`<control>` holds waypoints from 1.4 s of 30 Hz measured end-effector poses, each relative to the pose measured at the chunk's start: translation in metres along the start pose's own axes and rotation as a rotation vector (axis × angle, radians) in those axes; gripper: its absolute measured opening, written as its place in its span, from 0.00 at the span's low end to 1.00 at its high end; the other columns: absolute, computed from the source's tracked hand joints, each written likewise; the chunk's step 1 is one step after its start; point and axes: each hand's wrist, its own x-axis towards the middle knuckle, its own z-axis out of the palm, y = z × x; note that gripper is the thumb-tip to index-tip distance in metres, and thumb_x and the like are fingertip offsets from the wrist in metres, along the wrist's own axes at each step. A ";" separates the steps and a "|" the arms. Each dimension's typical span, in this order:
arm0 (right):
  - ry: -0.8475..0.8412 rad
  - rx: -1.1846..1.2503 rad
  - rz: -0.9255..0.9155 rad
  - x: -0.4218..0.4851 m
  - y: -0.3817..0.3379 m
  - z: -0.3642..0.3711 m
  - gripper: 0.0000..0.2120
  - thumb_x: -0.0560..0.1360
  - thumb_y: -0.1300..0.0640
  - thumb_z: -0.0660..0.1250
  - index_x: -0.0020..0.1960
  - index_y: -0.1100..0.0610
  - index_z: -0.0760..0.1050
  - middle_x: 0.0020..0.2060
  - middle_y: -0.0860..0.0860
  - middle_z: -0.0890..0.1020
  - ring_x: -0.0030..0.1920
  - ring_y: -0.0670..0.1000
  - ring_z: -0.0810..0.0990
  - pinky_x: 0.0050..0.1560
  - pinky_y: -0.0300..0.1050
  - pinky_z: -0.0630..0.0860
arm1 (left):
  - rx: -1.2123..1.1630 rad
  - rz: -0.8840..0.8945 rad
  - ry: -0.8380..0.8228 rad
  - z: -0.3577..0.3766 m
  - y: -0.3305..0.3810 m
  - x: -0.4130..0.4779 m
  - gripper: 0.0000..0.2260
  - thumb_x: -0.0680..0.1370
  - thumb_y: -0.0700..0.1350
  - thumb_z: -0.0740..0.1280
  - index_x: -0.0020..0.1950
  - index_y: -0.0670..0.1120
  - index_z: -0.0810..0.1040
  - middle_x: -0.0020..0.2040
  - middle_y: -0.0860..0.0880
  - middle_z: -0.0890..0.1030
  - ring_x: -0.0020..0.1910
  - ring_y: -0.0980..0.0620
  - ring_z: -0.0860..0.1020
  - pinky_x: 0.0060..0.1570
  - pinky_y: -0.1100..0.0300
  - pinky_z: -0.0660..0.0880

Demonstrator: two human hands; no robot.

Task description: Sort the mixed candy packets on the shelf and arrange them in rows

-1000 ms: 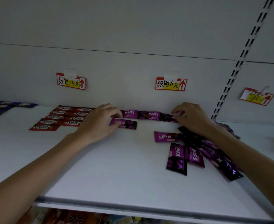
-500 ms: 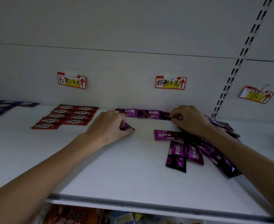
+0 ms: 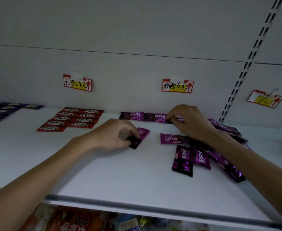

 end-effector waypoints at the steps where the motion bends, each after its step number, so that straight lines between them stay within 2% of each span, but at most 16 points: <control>1: -0.042 0.031 -0.056 0.001 -0.008 0.002 0.11 0.74 0.66 0.64 0.52 0.56 0.81 0.51 0.50 0.82 0.51 0.45 0.77 0.57 0.47 0.75 | -0.074 0.005 -0.021 -0.001 -0.001 -0.002 0.14 0.71 0.35 0.70 0.44 0.56 0.82 0.50 0.62 0.79 0.54 0.65 0.75 0.56 0.73 0.67; 3: -0.178 0.101 -0.142 0.002 -0.023 0.010 0.14 0.74 0.67 0.63 0.54 0.54 0.80 0.55 0.47 0.80 0.54 0.39 0.76 0.60 0.39 0.72 | -0.140 -0.014 0.009 0.000 -0.003 -0.005 0.18 0.71 0.30 0.68 0.37 0.55 0.81 0.49 0.63 0.80 0.55 0.67 0.75 0.58 0.73 0.68; 5: -0.331 0.147 -0.176 0.002 -0.033 0.019 0.14 0.74 0.66 0.63 0.55 0.55 0.80 0.56 0.46 0.80 0.51 0.33 0.75 0.55 0.27 0.67 | -0.075 -0.001 0.091 0.002 -0.005 -0.008 0.17 0.70 0.29 0.67 0.35 0.53 0.80 0.47 0.63 0.79 0.52 0.65 0.75 0.56 0.72 0.69; 6: -0.371 0.146 -0.190 0.003 -0.035 0.023 0.12 0.74 0.65 0.64 0.54 0.54 0.80 0.56 0.46 0.80 0.52 0.35 0.75 0.53 0.25 0.66 | -0.016 0.014 0.131 0.002 -0.007 -0.009 0.15 0.70 0.30 0.67 0.36 0.52 0.80 0.47 0.62 0.78 0.51 0.64 0.75 0.55 0.73 0.68; 10: -0.352 0.133 -0.184 0.005 -0.037 0.028 0.05 0.73 0.56 0.69 0.49 0.53 0.81 0.49 0.45 0.80 0.49 0.42 0.77 0.51 0.34 0.70 | 0.131 0.028 0.193 -0.002 -0.020 -0.016 0.07 0.71 0.42 0.70 0.47 0.52 0.80 0.48 0.58 0.78 0.49 0.59 0.75 0.51 0.63 0.72; 15: -0.321 0.050 -0.147 0.014 -0.043 0.035 0.11 0.73 0.50 0.69 0.52 0.55 0.77 0.46 0.45 0.78 0.45 0.44 0.75 0.46 0.35 0.71 | 0.171 -0.022 0.163 -0.004 -0.021 -0.014 0.14 0.74 0.52 0.69 0.58 0.51 0.78 0.50 0.55 0.79 0.50 0.57 0.75 0.51 0.57 0.73; 18: -0.329 -0.011 -0.122 0.021 -0.046 0.039 0.12 0.76 0.51 0.66 0.57 0.54 0.77 0.49 0.47 0.77 0.48 0.46 0.74 0.50 0.41 0.71 | 0.208 0.003 0.176 -0.003 -0.021 -0.011 0.12 0.74 0.51 0.69 0.56 0.52 0.80 0.50 0.53 0.78 0.51 0.55 0.75 0.52 0.55 0.73; 22: -0.271 -0.161 -0.200 0.023 -0.051 0.038 0.10 0.79 0.56 0.60 0.54 0.56 0.78 0.49 0.50 0.80 0.49 0.50 0.76 0.49 0.46 0.73 | 0.182 0.013 0.217 -0.002 -0.028 -0.010 0.10 0.74 0.50 0.69 0.53 0.51 0.79 0.52 0.54 0.78 0.51 0.56 0.75 0.51 0.55 0.74; 24: -0.206 -0.081 -0.163 0.025 -0.052 0.036 0.09 0.79 0.58 0.59 0.52 0.58 0.78 0.45 0.52 0.81 0.44 0.50 0.77 0.44 0.42 0.72 | 0.121 0.015 0.250 -0.002 -0.029 -0.009 0.07 0.74 0.47 0.69 0.52 0.51 0.79 0.48 0.54 0.80 0.48 0.56 0.78 0.48 0.55 0.75; 26: -0.177 0.082 -0.092 0.028 -0.053 0.034 0.09 0.79 0.60 0.60 0.51 0.59 0.78 0.42 0.50 0.81 0.38 0.43 0.76 0.39 0.31 0.70 | 0.039 0.007 0.304 -0.004 -0.029 -0.006 0.04 0.75 0.44 0.68 0.49 0.49 0.80 0.42 0.55 0.81 0.43 0.56 0.78 0.43 0.58 0.74; 30: -0.185 0.201 -0.039 0.029 -0.054 0.035 0.08 0.77 0.62 0.63 0.52 0.60 0.79 0.41 0.48 0.79 0.37 0.36 0.74 0.40 0.23 0.68 | -0.033 -0.066 0.326 -0.005 -0.030 -0.004 0.06 0.75 0.43 0.68 0.51 0.48 0.79 0.37 0.59 0.77 0.38 0.62 0.76 0.36 0.69 0.69; 33: -0.122 0.116 -0.102 0.027 -0.052 0.039 0.07 0.76 0.60 0.65 0.52 0.57 0.80 0.44 0.50 0.80 0.42 0.44 0.75 0.42 0.29 0.68 | 0.072 -0.128 0.316 -0.004 -0.035 -0.004 0.11 0.76 0.46 0.68 0.57 0.47 0.77 0.44 0.54 0.77 0.46 0.54 0.77 0.42 0.63 0.71; 35: -0.168 0.065 -0.122 0.024 -0.050 0.041 0.07 0.75 0.55 0.67 0.51 0.53 0.80 0.46 0.48 0.79 0.45 0.45 0.75 0.45 0.37 0.71 | 0.233 -0.124 0.365 -0.003 -0.037 -0.007 0.13 0.75 0.47 0.68 0.59 0.48 0.76 0.53 0.50 0.75 0.54 0.50 0.74 0.49 0.58 0.70; 37: -0.261 0.039 -0.128 0.022 -0.050 0.043 0.07 0.75 0.52 0.68 0.51 0.51 0.81 0.47 0.46 0.79 0.46 0.43 0.74 0.48 0.40 0.73 | 0.252 -0.032 0.404 -0.003 -0.034 -0.009 0.10 0.74 0.46 0.69 0.55 0.48 0.79 0.51 0.51 0.75 0.54 0.50 0.73 0.49 0.57 0.70; 39: -0.275 0.012 -0.130 0.022 -0.050 0.046 0.08 0.76 0.53 0.66 0.53 0.52 0.80 0.50 0.47 0.79 0.47 0.42 0.72 0.50 0.39 0.71 | 0.244 0.058 0.330 -0.003 -0.028 -0.009 0.07 0.75 0.45 0.67 0.52 0.49 0.81 0.49 0.52 0.77 0.52 0.51 0.75 0.49 0.56 0.72; 42: -0.241 0.018 -0.110 0.025 -0.048 0.041 0.09 0.77 0.56 0.63 0.54 0.54 0.80 0.51 0.50 0.79 0.50 0.46 0.74 0.53 0.43 0.72 | 0.366 0.067 0.204 0.001 -0.026 -0.004 0.13 0.77 0.49 0.63 0.61 0.50 0.77 0.59 0.52 0.77 0.58 0.51 0.73 0.55 0.55 0.71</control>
